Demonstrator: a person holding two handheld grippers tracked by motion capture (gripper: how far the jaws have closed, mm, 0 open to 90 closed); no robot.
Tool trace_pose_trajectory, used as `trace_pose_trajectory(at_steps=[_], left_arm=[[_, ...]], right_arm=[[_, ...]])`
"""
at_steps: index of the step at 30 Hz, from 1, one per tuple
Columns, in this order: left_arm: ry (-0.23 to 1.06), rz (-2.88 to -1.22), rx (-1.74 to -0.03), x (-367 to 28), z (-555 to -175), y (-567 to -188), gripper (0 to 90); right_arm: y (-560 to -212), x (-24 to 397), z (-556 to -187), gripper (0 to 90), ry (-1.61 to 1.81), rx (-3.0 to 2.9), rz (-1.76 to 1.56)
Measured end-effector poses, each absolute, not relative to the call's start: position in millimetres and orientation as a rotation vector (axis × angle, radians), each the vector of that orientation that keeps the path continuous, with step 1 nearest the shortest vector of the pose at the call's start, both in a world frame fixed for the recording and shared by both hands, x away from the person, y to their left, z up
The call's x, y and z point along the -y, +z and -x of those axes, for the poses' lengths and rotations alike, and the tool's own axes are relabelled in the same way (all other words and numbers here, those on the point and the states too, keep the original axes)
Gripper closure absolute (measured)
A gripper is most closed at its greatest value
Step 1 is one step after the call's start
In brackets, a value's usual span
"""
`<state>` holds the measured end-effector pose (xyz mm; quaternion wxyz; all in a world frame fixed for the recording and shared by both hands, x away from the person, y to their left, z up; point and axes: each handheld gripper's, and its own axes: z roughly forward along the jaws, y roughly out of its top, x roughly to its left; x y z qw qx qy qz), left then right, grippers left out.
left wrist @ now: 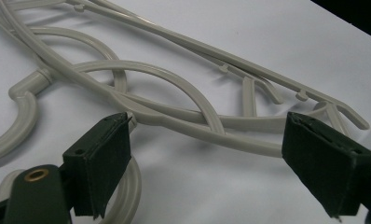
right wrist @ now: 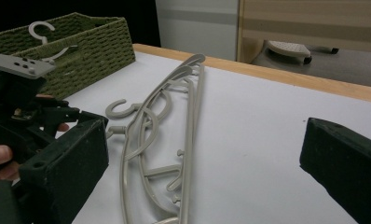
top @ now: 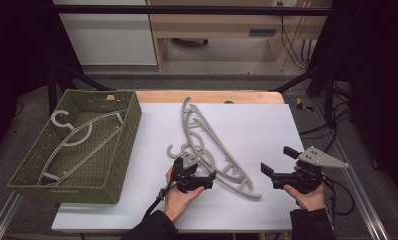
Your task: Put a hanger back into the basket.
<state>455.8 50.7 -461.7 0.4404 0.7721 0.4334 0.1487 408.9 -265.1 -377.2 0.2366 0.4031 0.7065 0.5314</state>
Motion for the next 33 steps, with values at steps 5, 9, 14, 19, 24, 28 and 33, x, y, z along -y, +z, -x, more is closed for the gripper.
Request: trace_pose_trajectory(at_steps=[5,9,14,19,24,28,33], left_arm=[[0.355,-1.921,-1.102,-40.1,-461.5,-470.6,14.8],[0.366,-1.925,-1.118,-32.4,-463.9,-475.7,14.8],[0.409,-1.927,-1.145,-23.6,-466.4,-478.3,13.4],[0.439,-1.971,-1.156,-19.7,-466.1,-481.2,12.8],[0.399,-1.979,-1.19,-22.6,-468.4,-483.0,13.0],[0.346,-1.977,-1.186,-33.0,-471.1,-483.1,15.5],[0.334,-1.994,-1.18,-41.4,-470.7,-479.1,18.7]], right_arm=[[-377.3,264.8,-409.0,1.3,1.458,-1.94,-1.104],[-377.2,264.9,-409.0,1.4,1.461,-1.938,-1.105],[-377.3,264.9,-409.1,1.4,1.46,-1.94,-1.103],[-377.0,265.1,-408.9,1.4,1.461,-1.939,-1.103],[-376.7,265.2,-408.6,1.4,1.461,-1.938,-1.097],[-376.5,265.4,-408.3,1.4,1.461,-1.938,-1.096],[-376.0,265.6,-407.8,1.4,1.463,-1.938,-1.097]])
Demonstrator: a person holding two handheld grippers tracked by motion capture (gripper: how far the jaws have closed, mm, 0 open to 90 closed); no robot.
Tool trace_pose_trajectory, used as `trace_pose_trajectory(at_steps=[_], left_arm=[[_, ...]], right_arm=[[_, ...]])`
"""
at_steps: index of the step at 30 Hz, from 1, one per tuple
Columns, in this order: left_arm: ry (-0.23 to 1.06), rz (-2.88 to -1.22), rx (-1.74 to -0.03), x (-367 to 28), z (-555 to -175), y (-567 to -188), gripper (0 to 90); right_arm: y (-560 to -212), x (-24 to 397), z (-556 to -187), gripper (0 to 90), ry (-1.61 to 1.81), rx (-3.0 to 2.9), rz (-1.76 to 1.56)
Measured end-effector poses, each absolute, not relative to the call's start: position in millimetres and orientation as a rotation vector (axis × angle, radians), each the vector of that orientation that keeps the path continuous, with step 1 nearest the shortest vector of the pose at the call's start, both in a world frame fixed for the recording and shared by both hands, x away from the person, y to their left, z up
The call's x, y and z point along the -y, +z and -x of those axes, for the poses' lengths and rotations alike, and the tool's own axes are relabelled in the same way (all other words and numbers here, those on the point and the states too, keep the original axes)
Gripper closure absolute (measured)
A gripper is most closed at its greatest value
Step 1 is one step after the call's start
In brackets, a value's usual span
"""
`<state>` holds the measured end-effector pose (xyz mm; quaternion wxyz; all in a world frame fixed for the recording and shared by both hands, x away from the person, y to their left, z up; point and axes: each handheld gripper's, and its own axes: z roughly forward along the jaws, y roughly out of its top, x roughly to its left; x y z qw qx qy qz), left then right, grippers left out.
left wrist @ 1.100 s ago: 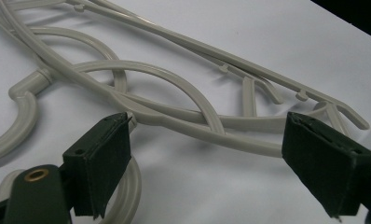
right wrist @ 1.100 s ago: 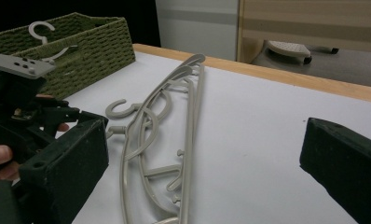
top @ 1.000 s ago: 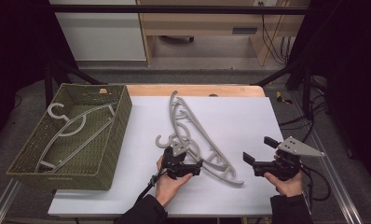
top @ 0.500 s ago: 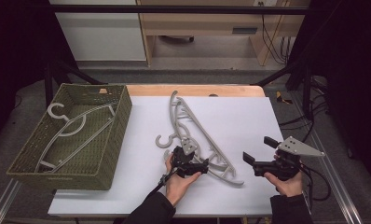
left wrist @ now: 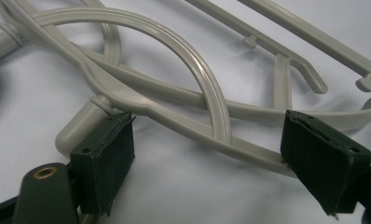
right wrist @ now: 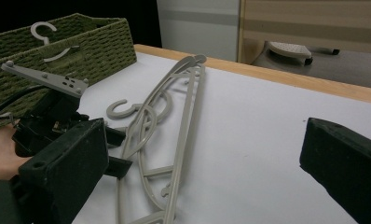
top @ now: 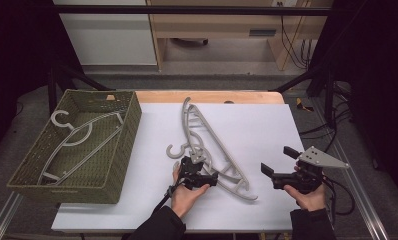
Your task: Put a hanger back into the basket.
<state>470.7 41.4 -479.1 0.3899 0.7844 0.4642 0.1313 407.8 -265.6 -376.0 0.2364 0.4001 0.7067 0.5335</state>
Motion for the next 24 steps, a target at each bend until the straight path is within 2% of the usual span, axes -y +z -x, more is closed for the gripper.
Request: trace_pose_trajectory(at_steps=[9,13,18,24], left_arm=[[0.257,-2.016,-1.149,-60.8,-470.9,-477.7,31.8],[0.267,-1.994,-1.148,-58.8,-465.1,-480.6,32.2],[0.302,-2.005,-1.138,-50.4,-461.4,-482.0,26.5],[0.31,-2.075,-1.119,-55.9,-461.9,-478.0,33.4]], right_arm=[[-376.0,265.3,-408.0,1.4,1.462,-1.937,-1.097],[-376.3,265.2,-408.3,1.4,1.458,-1.937,-1.097],[-376.9,264.2,-408.8,1.4,1.455,-1.945,-1.094],[-375.9,265.5,-407.8,1.4,1.461,-1.937,-1.094]])
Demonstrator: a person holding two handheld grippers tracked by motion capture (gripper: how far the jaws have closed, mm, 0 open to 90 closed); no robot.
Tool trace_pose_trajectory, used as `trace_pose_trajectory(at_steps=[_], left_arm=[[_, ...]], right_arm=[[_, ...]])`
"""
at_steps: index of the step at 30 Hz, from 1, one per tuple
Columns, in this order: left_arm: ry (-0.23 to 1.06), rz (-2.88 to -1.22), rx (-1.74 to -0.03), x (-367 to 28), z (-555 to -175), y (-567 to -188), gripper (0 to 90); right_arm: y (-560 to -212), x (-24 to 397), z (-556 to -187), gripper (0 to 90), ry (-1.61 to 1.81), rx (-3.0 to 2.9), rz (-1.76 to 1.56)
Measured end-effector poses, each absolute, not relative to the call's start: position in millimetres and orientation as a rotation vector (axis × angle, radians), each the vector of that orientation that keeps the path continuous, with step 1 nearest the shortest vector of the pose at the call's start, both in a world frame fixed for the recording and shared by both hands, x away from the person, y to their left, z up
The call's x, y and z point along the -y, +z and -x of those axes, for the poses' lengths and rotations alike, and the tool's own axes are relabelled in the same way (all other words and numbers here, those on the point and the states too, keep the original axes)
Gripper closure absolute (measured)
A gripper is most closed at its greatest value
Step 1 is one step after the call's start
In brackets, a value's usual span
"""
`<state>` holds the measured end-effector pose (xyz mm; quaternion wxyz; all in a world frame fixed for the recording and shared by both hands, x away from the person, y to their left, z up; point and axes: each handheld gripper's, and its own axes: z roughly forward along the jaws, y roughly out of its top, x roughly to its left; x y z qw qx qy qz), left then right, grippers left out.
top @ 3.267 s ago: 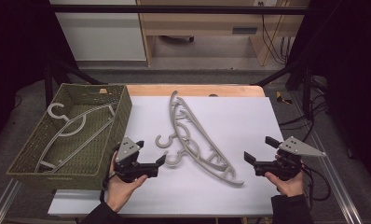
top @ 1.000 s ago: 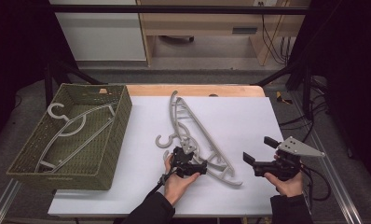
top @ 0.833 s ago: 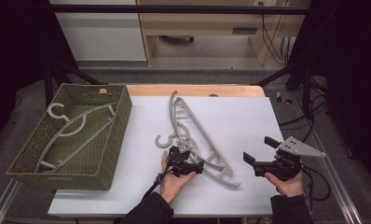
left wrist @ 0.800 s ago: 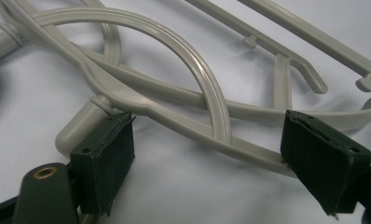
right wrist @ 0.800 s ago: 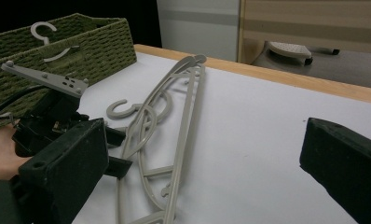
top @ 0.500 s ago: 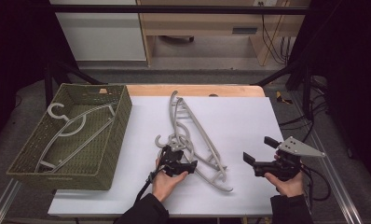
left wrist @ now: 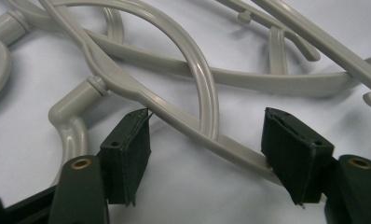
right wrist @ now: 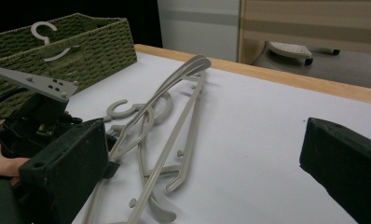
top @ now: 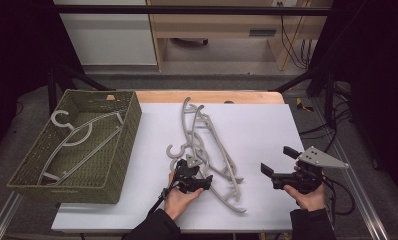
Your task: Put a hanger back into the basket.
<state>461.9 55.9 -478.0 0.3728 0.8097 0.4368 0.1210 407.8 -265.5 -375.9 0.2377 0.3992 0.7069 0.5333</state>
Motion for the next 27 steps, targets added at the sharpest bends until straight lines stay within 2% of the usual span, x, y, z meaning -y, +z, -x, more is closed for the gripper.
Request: trace_pose_trajectory(at_steps=[10,16,27], left_arm=[[0.266,-2.151,-1.113,-79.3,-464.7,-471.1,39.0],[0.219,-2.205,-1.106,-95.3,-462.4,-466.0,46.2],[0.223,-2.228,-1.098,-123.8,-455.8,-462.2,58.7]], right_arm=[[-375.7,265.5,-407.6,1.4,1.46,-1.937,-1.095],[-375.3,266.2,-407.1,1.6,1.466,-1.936,-1.093],[-376.1,265.1,-407.5,1.6,1.459,-1.943,-1.094]])
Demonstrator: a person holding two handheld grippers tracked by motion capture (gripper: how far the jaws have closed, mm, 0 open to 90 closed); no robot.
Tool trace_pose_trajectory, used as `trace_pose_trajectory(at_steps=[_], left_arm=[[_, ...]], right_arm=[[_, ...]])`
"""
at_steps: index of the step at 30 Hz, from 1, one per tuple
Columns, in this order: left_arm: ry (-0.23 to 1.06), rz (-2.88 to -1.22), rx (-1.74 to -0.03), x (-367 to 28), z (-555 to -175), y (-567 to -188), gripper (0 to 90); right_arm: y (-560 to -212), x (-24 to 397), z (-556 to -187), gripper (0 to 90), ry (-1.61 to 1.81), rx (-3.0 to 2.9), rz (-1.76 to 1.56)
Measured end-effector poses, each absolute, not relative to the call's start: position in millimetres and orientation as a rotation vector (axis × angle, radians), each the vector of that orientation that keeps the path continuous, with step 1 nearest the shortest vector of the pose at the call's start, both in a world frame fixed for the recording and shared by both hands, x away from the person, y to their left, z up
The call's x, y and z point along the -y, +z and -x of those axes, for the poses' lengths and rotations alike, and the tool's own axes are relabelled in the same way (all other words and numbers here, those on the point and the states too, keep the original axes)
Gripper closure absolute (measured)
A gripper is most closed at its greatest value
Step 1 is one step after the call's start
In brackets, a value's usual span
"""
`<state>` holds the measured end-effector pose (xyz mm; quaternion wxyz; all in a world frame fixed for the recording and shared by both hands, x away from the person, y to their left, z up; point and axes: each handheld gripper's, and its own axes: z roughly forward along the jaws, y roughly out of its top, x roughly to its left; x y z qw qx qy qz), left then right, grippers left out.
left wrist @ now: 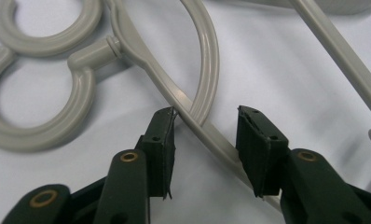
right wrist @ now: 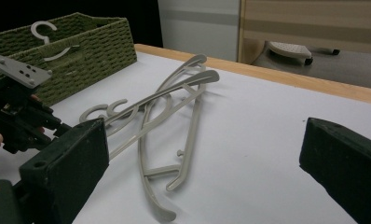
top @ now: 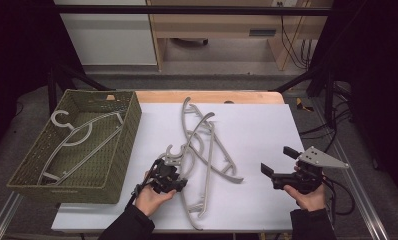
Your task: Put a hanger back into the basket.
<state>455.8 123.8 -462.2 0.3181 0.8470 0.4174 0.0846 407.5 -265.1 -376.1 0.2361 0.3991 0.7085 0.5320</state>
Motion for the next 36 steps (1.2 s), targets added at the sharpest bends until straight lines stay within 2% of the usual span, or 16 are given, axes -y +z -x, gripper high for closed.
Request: trace_pose_trajectory(at_steps=[2,4,8,10,16,25,32,36], left_arm=[[0.223,-2.202,-1.118,-128.7,-452.8,-464.4,58.1],[0.225,-2.173,-1.13,-131.7,-450.4,-468.1,51.4],[0.276,-2.182,-1.13,-127.5,-446.4,-468.7,51.5],[0.268,-2.19,-1.13,-124.7,-445.4,-468.0,58.5],[0.243,-2.219,-1.135,-125.4,-449.5,-465.1,59.9],[0.24,-2.22,-1.178,-149.0,-461.1,-461.5,68.8],[0.257,-2.224,-1.192,-147.7,-458.4,-463.5,65.8],[0.275,-2.234,-1.207,-146.2,-458.6,-462.5,69.8]], right_arm=[[-376.2,264.9,-407.6,1.6,1.46,-1.944,-1.093],[-376.7,264.3,-408.1,1.6,1.454,-1.942,-1.096],[-377.5,262.8,-408.6,1.6,1.451,-1.946,-1.096],[-377.7,262.4,-408.6,1.6,1.451,-1.948,-1.096],[-377.7,262.4,-408.4,1.6,1.451,-1.948,-1.094],[-378.6,261.5,-409.1,1.6,1.446,-1.955,-1.093],[-378.8,261.6,-409.3,1.6,1.447,-1.954,-1.096],[-379.5,260.3,-409.8,1.6,1.446,-1.956,-1.095]])
